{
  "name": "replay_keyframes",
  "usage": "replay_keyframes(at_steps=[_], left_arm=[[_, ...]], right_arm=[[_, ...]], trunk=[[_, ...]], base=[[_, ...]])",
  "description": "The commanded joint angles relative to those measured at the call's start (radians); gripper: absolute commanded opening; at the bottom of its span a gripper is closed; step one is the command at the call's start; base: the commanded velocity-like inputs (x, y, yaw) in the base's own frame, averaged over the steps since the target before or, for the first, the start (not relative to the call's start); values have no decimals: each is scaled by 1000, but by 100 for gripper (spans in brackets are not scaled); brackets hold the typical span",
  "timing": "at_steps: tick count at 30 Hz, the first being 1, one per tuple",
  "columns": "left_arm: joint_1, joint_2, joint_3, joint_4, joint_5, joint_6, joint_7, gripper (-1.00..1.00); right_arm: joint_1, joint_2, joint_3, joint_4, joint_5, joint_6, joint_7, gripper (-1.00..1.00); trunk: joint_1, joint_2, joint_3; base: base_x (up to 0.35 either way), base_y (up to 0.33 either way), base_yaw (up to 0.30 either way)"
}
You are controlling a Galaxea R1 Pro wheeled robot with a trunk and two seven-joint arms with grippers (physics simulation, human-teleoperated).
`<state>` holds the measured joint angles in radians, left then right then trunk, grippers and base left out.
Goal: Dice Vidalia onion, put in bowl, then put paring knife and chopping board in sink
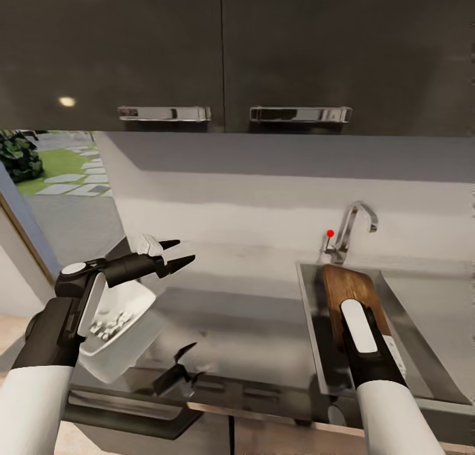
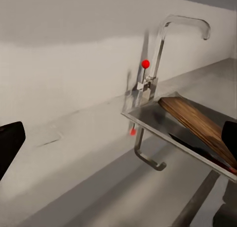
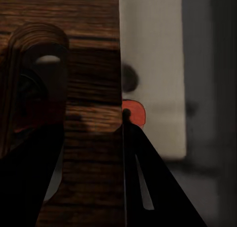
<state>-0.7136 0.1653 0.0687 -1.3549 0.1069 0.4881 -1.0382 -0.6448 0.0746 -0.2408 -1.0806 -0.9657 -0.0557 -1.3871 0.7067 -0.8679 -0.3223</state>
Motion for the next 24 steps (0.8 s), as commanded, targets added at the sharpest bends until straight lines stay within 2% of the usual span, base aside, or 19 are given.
replay_keyframes(at_steps=[1, 13, 24], left_arm=[[-1, 0, 0, 0, 5, 9, -2, 100], [-1, 0, 0, 0, 5, 9, -2, 100], [-1, 0, 0, 0, 5, 9, -2, 100]], right_arm=[[-1, 1, -2, -1, -2, -6, -1, -100], [-1, 1, -3, -1, -2, -5, -1, -100], [-1, 1, -3, -1, -2, -4, -1, -100]], trunk=[[0, -1, -2], [0, -1, -4], [0, -1, -20]], base=[[0, 0, -103], [0, 0, -17], [0, 0, 0]])
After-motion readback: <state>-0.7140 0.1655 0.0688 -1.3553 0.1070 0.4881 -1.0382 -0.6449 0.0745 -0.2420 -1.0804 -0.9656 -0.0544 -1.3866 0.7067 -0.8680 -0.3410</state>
